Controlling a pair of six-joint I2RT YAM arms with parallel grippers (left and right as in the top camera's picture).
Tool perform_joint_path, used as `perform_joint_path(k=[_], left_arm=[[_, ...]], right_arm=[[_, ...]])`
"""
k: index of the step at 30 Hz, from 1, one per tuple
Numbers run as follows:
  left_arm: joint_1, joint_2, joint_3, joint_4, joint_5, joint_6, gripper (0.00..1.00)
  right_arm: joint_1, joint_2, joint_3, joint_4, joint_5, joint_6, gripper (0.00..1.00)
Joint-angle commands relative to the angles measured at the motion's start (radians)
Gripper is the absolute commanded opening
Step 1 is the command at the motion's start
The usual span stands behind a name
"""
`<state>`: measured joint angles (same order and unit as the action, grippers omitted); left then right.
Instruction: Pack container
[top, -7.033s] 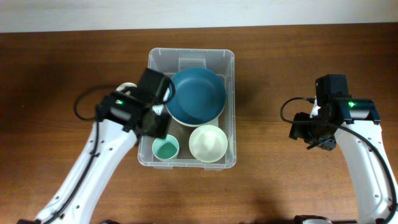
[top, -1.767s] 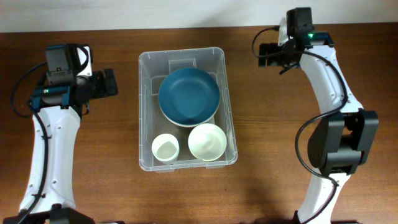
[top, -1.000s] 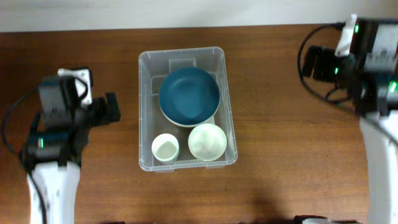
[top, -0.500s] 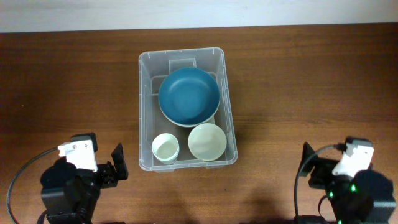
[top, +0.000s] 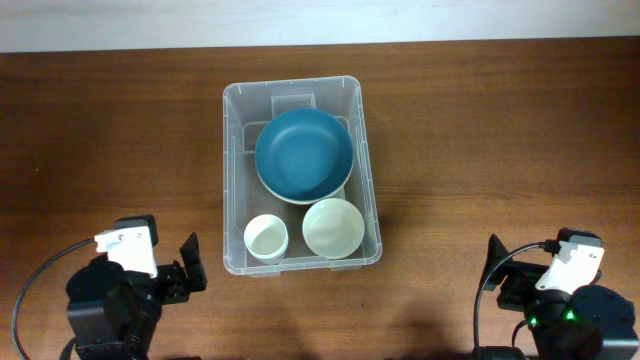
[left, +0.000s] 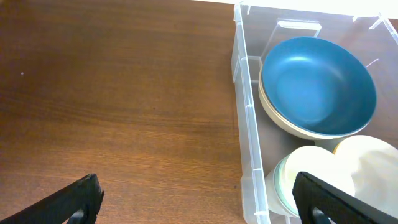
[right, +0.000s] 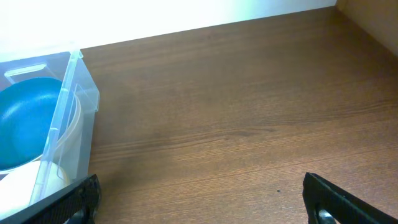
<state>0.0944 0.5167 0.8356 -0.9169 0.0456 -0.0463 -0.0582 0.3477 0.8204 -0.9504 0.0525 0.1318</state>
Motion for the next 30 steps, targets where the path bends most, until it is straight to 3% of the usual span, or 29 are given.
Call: perform_joint_path(k=[1,5,8,13,17,19,30], left_arm=[[-0.001,-0.004,-0.005,0.002,0.011,-0.01,1.0],[-0.001,-0.004,-0.005,0.002,0.011,-0.01,1.0],[-0.001,-0.004,-0.005,0.002,0.011,-0.01,1.0],[-0.001,-0.004,-0.005,0.002,0.011,-0.01,1.0],[-0.001,-0.004,-0.005,-0.002,0.011,-0.01,1.0],[-0.001,-0.004,-0.005,-0.001,0.011,-0.01,1.0],[-0.001,-0.004,-0.005,-0.002,0.011,-0.01,1.0]], right_arm=[[0.0,-0.019,-0.009,-0.015,0.012,-0.004,0.99],[0.023,-0.101,-0.111,0.016,0.012,-0.024,0.99],[0.027,-0.206,-0.294,0.163,-0.039,-0.025,0.99],[0.027,-0.304,-0.567,0.593,-0.108,-0.04,0.99],[0.027,-0.305,-0.728,0.951,-0.153,-0.185,0.99],[0.027,-0.322,-0.789,1.04,-0.153,-0.237,0.99],[0.034,-0.34,-0.815,0.883,-0.162,-0.274,0.99]])
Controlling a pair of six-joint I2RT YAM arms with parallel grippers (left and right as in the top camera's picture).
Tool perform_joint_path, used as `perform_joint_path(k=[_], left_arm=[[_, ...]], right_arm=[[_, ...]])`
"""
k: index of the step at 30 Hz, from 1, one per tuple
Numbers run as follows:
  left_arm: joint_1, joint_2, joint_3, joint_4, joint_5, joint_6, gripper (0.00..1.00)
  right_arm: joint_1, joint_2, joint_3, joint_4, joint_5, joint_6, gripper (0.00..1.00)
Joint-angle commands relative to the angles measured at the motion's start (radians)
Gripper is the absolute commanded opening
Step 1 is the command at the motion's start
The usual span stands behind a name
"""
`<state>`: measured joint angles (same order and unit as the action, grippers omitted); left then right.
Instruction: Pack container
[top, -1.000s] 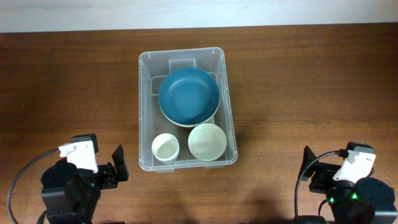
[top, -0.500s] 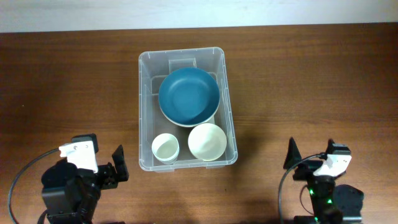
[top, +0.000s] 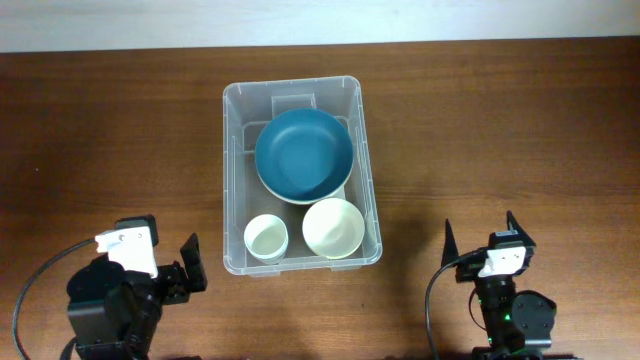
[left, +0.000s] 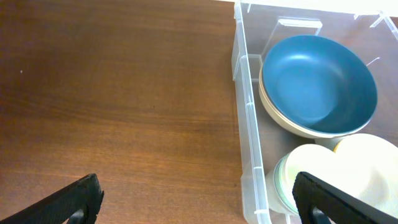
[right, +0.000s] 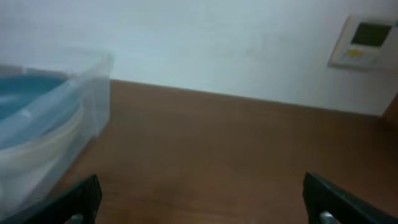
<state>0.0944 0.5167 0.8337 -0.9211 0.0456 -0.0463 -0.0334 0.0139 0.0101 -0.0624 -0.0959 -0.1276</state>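
A clear plastic container (top: 228, 180) stands mid-table. Inside it lie a blue bowl (top: 304, 153) at the back, a small white cup (top: 266, 238) at the front left and a cream bowl (top: 333, 228) at the front right. My left gripper (top: 160, 245) sits at the table's front left, open and empty, its fingers wide apart in the left wrist view (left: 199, 202). My right gripper (top: 478, 225) is at the front right, also open with nothing in it. The right wrist view is blurred; the container (right: 93, 93) shows at its left edge.
Bare brown tabletop (top: 500, 120) surrounds the container on both sides. A white wall with a small panel (right: 364, 40) rises behind the table in the right wrist view.
My right arm has shifted left, closer to the container, and its wrist now looks out level across the table at the wall. The left arm and the dishes are unchanged.
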Motion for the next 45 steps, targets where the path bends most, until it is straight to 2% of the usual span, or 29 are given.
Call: perform_joint_path(k=[1,20,25,27,31,32,35,41,45], left_arm=[[-0.001,-0.004,-0.003,0.003,0.011,-0.01,1.0],[-0.001,-0.004,-0.003,0.003,0.011,-0.009,1.0],[-0.002,-0.046,-0.073,-0.01,-0.025,0.017,1.0],[-0.002,-0.1,-0.154,0.035,-0.026,0.018,1.0],[-0.015,-0.292,-0.401,0.237,0.008,0.018,1.0],[-0.031,-0.397,-0.505,0.341,0.033,0.074,1.0],[-0.041,-0.494,-0.611,0.48,0.045,0.171,1.0],[-0.04,-0.511,-0.789,0.817,-0.014,0.217,1.0],[-0.04,-0.511,-0.826,0.839,-0.047,0.217,1.0]], right_arm=[[0.009,-0.006,-0.005,-0.005,-0.013,-0.014,0.99],[0.009,-0.005,-0.005,-0.005,-0.013,-0.014,0.99],[0.009,-0.005,-0.005,-0.005,-0.013,-0.015,0.99],[0.009,-0.005,-0.005,-0.005,-0.013,-0.014,0.99],[0.009,-0.005,-0.005,-0.005,-0.013,-0.014,0.99],[0.009,-0.005,-0.005,-0.005,-0.013,-0.014,0.99],[0.009,-0.005,-0.005,-0.005,-0.013,-0.014,0.99],[0.009,-0.005,-0.005,-0.005,-0.013,-0.014,0.99],[0.009,-0.005,-0.005,-0.005,-0.013,-0.014,0.99]])
